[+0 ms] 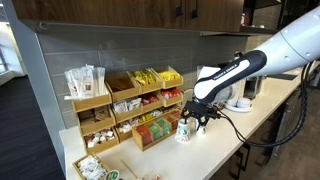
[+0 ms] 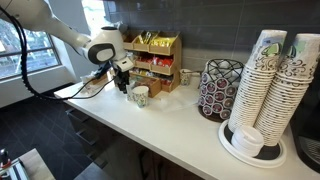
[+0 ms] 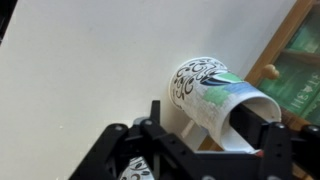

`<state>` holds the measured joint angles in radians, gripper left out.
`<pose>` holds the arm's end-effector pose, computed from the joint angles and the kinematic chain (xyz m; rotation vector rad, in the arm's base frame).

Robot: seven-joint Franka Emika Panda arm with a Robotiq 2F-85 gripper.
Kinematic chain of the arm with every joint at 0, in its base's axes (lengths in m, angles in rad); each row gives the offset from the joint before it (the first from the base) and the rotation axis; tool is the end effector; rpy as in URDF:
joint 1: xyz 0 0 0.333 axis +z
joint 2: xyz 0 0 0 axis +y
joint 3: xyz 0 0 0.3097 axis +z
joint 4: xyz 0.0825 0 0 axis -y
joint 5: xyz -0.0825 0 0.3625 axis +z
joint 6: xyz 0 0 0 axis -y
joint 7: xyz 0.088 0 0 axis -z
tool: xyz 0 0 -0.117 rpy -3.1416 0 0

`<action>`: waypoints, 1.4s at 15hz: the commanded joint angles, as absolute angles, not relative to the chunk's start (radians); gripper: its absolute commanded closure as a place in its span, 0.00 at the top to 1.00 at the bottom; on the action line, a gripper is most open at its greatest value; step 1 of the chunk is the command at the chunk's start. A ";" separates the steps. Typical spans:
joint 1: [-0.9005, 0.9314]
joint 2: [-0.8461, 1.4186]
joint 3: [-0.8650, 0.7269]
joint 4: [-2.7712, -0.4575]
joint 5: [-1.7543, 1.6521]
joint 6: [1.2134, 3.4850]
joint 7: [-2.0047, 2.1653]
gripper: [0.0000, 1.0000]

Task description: Pick up one paper cup from the stack and place it right side up on the kitchen counter, pick up the upside down cup and place it in the paper cup to the right

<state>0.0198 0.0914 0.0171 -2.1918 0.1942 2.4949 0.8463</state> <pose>0.5489 0.0202 0.3635 -2.5983 1.3402 -0.1956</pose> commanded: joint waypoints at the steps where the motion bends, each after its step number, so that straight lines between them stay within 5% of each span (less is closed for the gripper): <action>1: 0.024 0.081 0.014 -2.204 0.245 2.495 0.851 0.42; 6: 0.019 0.054 0.020 -2.219 0.349 2.507 0.798 0.05; 8: 0.017 0.043 0.020 -2.226 0.384 2.506 0.777 0.01; 21: 0.005 -0.043 0.008 -2.379 0.569 2.474 0.459 0.05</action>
<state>0.0097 -0.0190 0.0156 -2.3253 0.5421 2.4923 0.5092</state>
